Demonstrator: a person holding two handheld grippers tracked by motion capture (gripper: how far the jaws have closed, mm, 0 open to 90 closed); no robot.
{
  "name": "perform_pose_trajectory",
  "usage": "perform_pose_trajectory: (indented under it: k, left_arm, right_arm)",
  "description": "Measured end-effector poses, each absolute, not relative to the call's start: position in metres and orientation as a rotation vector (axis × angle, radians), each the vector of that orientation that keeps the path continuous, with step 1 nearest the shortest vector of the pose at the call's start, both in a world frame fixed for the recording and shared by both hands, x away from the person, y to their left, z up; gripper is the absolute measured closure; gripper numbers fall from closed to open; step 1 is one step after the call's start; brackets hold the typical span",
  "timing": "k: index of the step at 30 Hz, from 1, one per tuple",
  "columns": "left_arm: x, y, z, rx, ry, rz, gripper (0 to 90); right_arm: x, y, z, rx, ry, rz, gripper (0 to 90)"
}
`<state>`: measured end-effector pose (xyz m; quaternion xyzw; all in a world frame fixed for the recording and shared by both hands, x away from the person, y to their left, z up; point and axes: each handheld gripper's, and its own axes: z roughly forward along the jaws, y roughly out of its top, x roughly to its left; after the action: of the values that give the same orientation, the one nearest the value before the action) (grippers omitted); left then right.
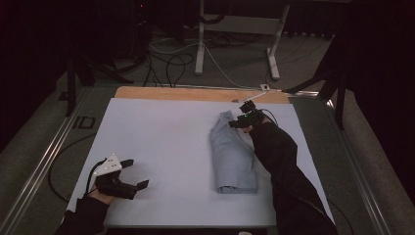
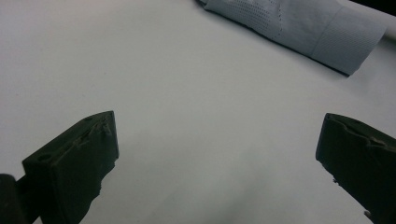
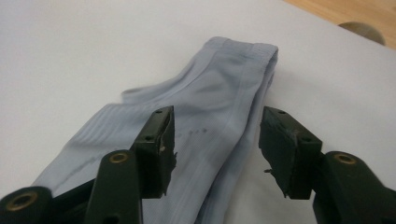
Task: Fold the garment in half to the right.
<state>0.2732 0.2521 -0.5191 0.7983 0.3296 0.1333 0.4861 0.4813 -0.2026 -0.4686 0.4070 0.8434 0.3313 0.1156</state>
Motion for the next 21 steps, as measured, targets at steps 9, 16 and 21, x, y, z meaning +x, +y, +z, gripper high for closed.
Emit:
perform_pose_trajectory:
  k: [9, 16, 21]
  left_arm:
    - [0.272, 0.252, -0.519, 1.95, 0.8, 0.33, 0.3]
    - [0.273, 0.251, -0.519, 1.952, 0.799, 0.327, 0.3]
    - [0.272, 0.251, -0.519, 1.949, 0.796, 0.327, 0.3]
  right_arm:
    - [0.427, -0.207, -0.462, 1.123, 2.486, 1.04, 46.0]
    - [0.386, -0.21, -0.454, 1.068, 2.502, 1.112, 49.1]
    - [0.348, -0.196, -0.446, 0.927, 2.552, 1.155, 64.0]
